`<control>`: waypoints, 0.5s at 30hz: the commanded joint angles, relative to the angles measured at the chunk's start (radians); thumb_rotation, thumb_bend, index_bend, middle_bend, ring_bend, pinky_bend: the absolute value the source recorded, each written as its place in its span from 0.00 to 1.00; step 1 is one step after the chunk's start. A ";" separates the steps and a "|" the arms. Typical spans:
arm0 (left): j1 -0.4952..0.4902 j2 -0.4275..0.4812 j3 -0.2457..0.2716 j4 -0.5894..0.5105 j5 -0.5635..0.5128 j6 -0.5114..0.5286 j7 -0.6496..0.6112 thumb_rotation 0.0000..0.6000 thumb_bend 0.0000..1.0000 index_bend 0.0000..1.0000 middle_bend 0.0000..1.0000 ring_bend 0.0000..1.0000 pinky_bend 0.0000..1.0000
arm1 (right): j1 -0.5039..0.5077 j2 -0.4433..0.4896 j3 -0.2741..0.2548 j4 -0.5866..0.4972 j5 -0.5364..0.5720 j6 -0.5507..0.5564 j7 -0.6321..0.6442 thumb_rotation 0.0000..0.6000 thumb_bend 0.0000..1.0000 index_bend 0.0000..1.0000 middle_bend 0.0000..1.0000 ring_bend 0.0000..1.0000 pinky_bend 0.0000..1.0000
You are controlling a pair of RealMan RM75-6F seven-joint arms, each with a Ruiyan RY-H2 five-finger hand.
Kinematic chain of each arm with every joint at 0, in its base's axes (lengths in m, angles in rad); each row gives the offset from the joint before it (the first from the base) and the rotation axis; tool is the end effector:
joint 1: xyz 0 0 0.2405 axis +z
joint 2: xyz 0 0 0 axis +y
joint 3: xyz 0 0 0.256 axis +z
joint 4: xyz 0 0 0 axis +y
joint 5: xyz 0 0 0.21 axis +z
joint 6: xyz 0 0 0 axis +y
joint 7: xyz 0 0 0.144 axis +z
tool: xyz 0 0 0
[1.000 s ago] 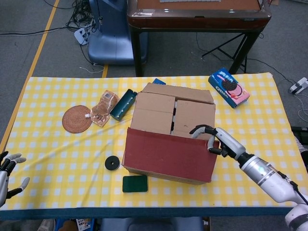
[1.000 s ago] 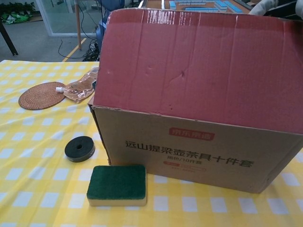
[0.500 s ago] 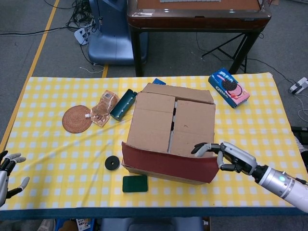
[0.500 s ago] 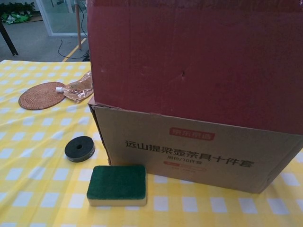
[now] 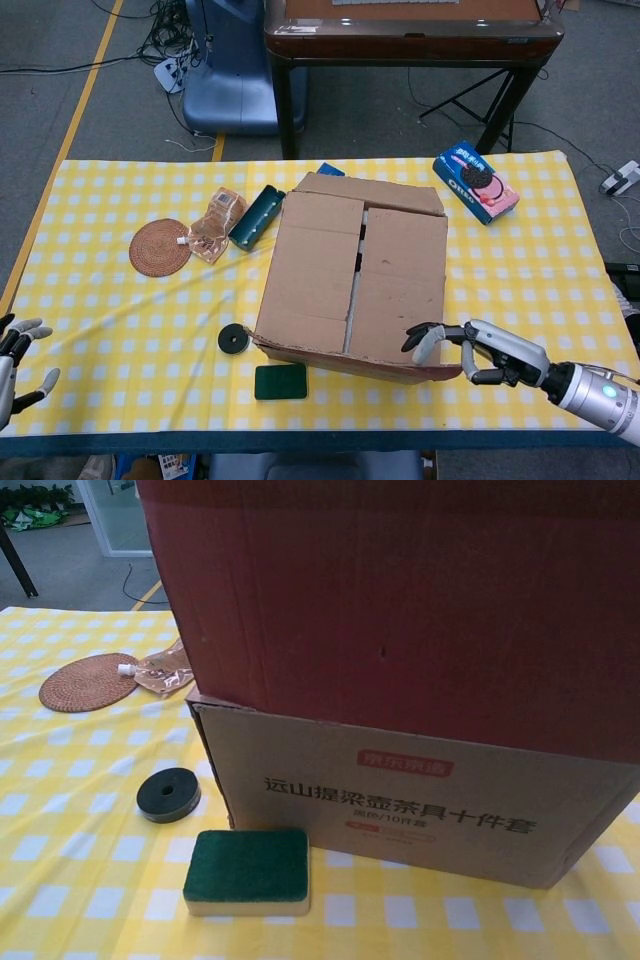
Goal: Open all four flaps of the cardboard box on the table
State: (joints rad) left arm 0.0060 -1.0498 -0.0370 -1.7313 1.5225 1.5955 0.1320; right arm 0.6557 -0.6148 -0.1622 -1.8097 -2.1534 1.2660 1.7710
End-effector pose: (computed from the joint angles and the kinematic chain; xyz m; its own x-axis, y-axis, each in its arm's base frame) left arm -0.2995 0.1495 0.1819 0.4733 -0.0522 0.8793 0.8806 0.0553 -0.4707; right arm -0.1673 -0.2250 0.2001 -0.3987 -0.8374 0.3738 -0.7426 0.0557 -0.6675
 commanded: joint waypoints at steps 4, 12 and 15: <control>0.001 0.002 -0.001 0.003 0.000 0.002 -0.005 1.00 0.28 0.38 0.25 0.11 0.00 | 0.023 0.010 -0.032 -0.013 -0.027 0.015 -0.004 1.00 1.00 0.37 0.25 0.10 0.13; 0.001 0.002 0.000 0.008 0.001 0.002 -0.013 1.00 0.28 0.38 0.25 0.11 0.00 | 0.049 0.009 -0.067 -0.023 -0.040 0.026 -0.001 1.00 1.00 0.37 0.25 0.10 0.13; -0.003 0.003 0.000 0.014 0.002 -0.004 -0.007 1.00 0.28 0.38 0.25 0.11 0.00 | 0.047 0.014 -0.072 -0.026 -0.017 0.034 -0.015 1.00 1.00 0.37 0.25 0.10 0.13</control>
State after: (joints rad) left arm 0.0042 -1.0473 -0.0375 -1.7186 1.5242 1.5925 0.1242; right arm 0.7030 -0.6029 -0.2318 -1.8343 -2.1766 1.2961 1.7605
